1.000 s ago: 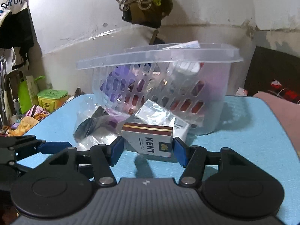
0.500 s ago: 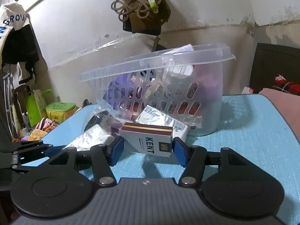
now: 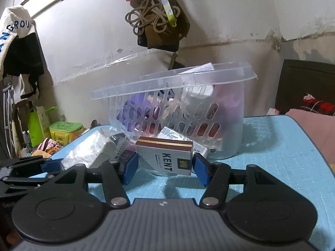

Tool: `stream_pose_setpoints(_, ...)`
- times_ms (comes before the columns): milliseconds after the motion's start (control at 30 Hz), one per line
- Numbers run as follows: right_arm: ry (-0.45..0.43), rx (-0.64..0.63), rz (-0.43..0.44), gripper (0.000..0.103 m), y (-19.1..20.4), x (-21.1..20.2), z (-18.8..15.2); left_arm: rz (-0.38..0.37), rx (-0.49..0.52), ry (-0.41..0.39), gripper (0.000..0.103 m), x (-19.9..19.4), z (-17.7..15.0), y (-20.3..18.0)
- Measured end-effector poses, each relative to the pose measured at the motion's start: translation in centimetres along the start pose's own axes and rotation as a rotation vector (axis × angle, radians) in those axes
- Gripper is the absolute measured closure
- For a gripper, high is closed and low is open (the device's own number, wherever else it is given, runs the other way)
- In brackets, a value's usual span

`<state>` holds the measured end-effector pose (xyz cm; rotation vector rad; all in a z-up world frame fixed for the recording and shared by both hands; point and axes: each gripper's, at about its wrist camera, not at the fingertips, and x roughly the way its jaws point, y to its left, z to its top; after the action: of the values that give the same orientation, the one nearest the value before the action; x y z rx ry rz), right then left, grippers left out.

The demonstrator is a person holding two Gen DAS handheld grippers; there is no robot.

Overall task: Organize objects
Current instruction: 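Carry both held items over the clear basket and open both tools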

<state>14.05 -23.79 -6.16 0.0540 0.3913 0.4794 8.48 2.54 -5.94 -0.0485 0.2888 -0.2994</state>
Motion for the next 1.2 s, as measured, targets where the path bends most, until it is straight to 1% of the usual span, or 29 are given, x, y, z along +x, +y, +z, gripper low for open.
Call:
stream_pose_setpoints(133, -0.02, -0.037, -0.018, 0.042, 0.7, -0.2, -0.2, -0.001, -0.026, 0.001, 0.059, 0.1, -0.2, 0.1)
stream_pose_setpoints(233, -0.019, -0.035, -0.015, 0.042, 0.7, -0.2, -0.1, -0.008, -0.038, 0.011, 0.059, 0.3, -0.6, 0.2)
stream_pose_setpoints(467, -0.047, -0.058, -0.006, 0.042, 1.0, -0.6, -0.3, -0.014, -0.058, -0.021, 0.059, -0.5, -0.5, 0.0)
stream_pose_setpoints(567, -0.062, -0.078, -0.018, 0.042, 1.2, -1.0, -0.1, -0.012, -0.067, -0.044, 0.059, -1.0, -0.1, 0.3)
stream_pose_setpoints(633, -0.078, -0.062, 0.004, 0.042, 1.2, -1.8, 0.4, -0.028, -0.091, -0.058, 0.059, -1.3, 0.7, 1.0)
stream_pose_setpoints(667, -0.094, -0.054, 0.019, 0.042, 1.3, -2.3, 0.9, -0.034, -0.1, -0.068, 0.059, -1.5, 1.2, 1.3)
stream_pose_setpoints(767, -0.141, -0.069, 0.022, 0.042, 1.8, -3.7, 3.5, -0.037, -0.103, -0.109, 0.059, -1.5, 4.1, 1.9)
stream_pose_setpoints(833, -0.168, -0.088, 0.024, 0.042, 2.0, -3.9, 6.3, -0.032, -0.088, -0.139, 0.059, -1.0, 6.9, 2.1)
stream_pose_setpoints(900, -0.183, -0.12, 0.014, 0.042, 2.1, -3.0, 9.7, -0.027, -0.09, -0.157, 0.059, 0.2, 9.9, 2.6)
stream_pose_setpoints(1000, -0.16, -0.16, -0.036, 0.042, 1.8, -0.2, 13.6, 0.01, -0.076, -0.127, 0.059, 3.2, 14.1, 3.5)
stream_pose_setpoints(1033, -0.138, -0.165, -0.05, 0.042, 1.7, 1.1, 14.7, 0.022, -0.071, -0.095, 0.059, 4.6, 15.1, 3.6)
stream_pose_setpoints(1067, -0.118, -0.173, -0.063, 0.042, 1.6, 2.2, 15.5, 0.026, -0.084, -0.07, 0.059, 5.7, 15.8, 3.9)
stream_pose_setpoints(1133, -0.09, -0.183, -0.062, 0.042, 1.4, 3.9, 16.3, 0.035, -0.102, 0.0, 0.059, 7.9, 16.4, 4.5)
stream_pose_setpoints(1167, -0.082, -0.186, -0.047, 0.042, 1.3, 4.6, 16.5, 0.046, -0.112, 0.006, 0.058, 8.5, 16.3, 4.8)
stream_pose_setpoints(1200, -0.071, -0.198, -0.05, 0.041, 1.4, 5.3, 16.4, 0.069, -0.104, 0.007, 0.048, 8.9, 16.1, 5.1)
